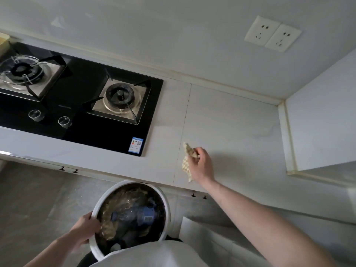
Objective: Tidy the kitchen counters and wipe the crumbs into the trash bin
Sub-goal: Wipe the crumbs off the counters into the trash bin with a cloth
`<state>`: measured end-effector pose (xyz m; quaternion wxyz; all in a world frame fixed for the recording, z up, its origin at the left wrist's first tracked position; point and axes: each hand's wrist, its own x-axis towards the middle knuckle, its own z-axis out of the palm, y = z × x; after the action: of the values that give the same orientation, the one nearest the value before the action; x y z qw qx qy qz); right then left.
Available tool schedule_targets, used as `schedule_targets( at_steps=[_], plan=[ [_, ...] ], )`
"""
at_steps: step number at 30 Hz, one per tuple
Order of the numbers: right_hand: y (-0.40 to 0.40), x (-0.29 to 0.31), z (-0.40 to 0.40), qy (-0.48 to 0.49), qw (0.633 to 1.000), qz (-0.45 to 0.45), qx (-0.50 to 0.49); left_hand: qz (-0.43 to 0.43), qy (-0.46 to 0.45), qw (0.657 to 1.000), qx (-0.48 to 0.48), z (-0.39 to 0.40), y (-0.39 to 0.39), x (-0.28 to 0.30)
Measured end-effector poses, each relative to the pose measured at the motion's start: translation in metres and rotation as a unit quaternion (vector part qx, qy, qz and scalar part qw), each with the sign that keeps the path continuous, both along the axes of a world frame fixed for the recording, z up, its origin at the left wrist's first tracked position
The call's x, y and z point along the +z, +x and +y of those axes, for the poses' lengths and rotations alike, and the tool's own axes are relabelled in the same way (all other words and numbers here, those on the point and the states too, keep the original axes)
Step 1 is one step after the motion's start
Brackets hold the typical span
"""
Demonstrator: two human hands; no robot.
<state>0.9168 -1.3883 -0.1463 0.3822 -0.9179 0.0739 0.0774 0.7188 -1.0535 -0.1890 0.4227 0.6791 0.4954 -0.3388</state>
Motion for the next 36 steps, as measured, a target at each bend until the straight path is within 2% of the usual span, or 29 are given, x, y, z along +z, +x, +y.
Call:
schedule_targets(
  at_steps=[3,5,9,12,16,19,21,23,26,28,31,34,36],
  plan=[
    [0.031,-0.006,-0.081,-0.108,0.989,-0.025,-0.096,-0.001,0.004,1.000,-0.005,-0.001,-0.002,0.000],
    [0.038,-0.012,-0.132,-0.187,0.971,-0.011,-0.152,0.001,0.003,1.000,-0.006,-0.001,-0.002,0.001],
    [0.019,-0.017,-0.199,-0.304,0.915,0.151,-0.217,-0.004,0.002,1.000,0.000,-0.004,0.000,0.007],
    [-0.009,-0.034,-0.198,-0.277,0.899,0.212,-0.265,-0.006,-0.004,1.000,0.000,-0.006,0.000,0.007],
    [-0.045,-0.054,-0.139,-0.177,0.914,0.129,-0.342,-0.003,-0.001,1.000,-0.002,-0.004,0.001,0.001],
    [-0.071,-0.058,-0.063,-0.130,0.949,0.074,-0.278,-0.001,0.001,1.000,-0.001,-0.002,-0.001,-0.002],
    [-0.092,-0.058,-0.005,-0.102,0.981,0.046,-0.162,-0.003,0.004,1.000,0.000,-0.001,-0.003,-0.004],
    [-0.116,-0.051,0.051,-0.037,0.995,0.082,-0.032,-0.005,0.003,1.000,0.005,-0.001,-0.005,-0.004],
    [-0.146,-0.030,0.110,0.047,0.974,0.173,0.138,-0.010,0.004,1.000,0.006,-0.003,-0.005,0.000],
    [-0.154,-0.027,0.123,0.071,0.966,0.161,0.191,-0.010,0.000,1.000,0.003,-0.004,-0.005,0.002],
    [-0.137,-0.030,0.110,0.079,0.979,0.114,0.149,-0.012,-0.002,1.000,0.002,-0.002,-0.006,0.002],
    [-0.098,-0.028,0.074,0.083,0.994,0.065,0.035,-0.011,-0.007,1.000,0.003,0.002,-0.007,0.000],
    [-0.069,-0.020,0.044,0.046,0.998,0.023,-0.033,-0.010,-0.008,1.000,0.006,0.006,-0.009,0.000]
  ],
)
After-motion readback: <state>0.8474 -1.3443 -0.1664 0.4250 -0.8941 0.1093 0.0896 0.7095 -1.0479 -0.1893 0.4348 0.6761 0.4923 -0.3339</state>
